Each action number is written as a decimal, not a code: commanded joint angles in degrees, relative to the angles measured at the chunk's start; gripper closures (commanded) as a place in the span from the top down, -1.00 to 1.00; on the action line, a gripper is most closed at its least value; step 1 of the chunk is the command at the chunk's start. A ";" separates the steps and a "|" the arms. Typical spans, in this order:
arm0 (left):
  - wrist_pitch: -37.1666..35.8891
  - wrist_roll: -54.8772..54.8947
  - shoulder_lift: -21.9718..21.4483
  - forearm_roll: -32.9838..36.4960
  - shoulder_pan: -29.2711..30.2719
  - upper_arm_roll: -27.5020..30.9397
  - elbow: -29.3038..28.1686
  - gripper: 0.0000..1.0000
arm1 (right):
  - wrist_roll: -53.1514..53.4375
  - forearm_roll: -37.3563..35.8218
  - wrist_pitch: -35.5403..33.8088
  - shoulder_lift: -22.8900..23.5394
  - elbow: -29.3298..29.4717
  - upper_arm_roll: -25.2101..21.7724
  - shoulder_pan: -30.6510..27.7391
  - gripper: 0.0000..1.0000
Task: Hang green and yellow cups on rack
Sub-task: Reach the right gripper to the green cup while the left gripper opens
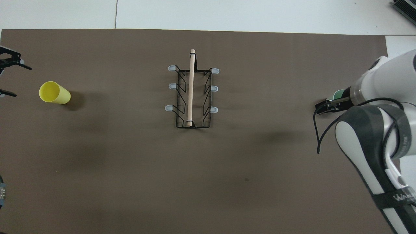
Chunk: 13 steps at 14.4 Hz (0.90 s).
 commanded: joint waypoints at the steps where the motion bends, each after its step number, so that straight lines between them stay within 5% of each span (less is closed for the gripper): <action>1: 0.45 -4.59 3.63 -4.61 3.05 0.78 2.96 0.95 | -1.95 -4.49 0.92 1.91 -0.22 -0.01 1.16 1.00; 13: 6.08 -16.19 7.86 -25.33 9.56 2.80 -8.45 1.00 | -28.31 -19.17 -5.84 0.69 -4.61 -0.01 3.35 1.00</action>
